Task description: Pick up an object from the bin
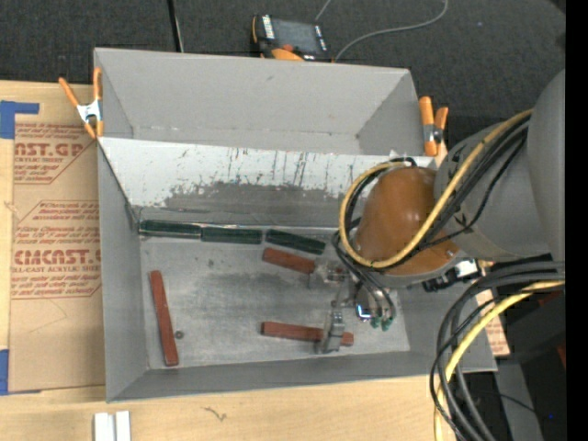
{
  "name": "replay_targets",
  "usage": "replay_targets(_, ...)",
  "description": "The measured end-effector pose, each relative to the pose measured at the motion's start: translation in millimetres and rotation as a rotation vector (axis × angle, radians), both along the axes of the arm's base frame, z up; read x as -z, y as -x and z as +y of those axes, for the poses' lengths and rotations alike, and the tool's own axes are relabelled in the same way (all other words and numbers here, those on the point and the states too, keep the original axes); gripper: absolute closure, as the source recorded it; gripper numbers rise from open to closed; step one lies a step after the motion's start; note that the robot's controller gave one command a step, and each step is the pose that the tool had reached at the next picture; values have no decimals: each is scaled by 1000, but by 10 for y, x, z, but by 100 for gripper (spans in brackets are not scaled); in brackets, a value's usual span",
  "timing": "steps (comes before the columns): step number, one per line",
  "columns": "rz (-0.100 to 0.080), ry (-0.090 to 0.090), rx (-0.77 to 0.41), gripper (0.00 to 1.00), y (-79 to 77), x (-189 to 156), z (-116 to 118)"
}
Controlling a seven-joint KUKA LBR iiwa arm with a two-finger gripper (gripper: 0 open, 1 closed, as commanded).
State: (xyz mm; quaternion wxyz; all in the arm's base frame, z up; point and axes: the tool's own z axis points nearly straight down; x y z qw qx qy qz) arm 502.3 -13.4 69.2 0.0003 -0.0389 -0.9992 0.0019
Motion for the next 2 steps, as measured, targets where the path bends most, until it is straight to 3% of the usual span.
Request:
replay_targets(1, 0, -5, -6, 100, -1, -2, 55)
replay_targets(2, -11, -3, 4, 100, -302, -1543, -36)
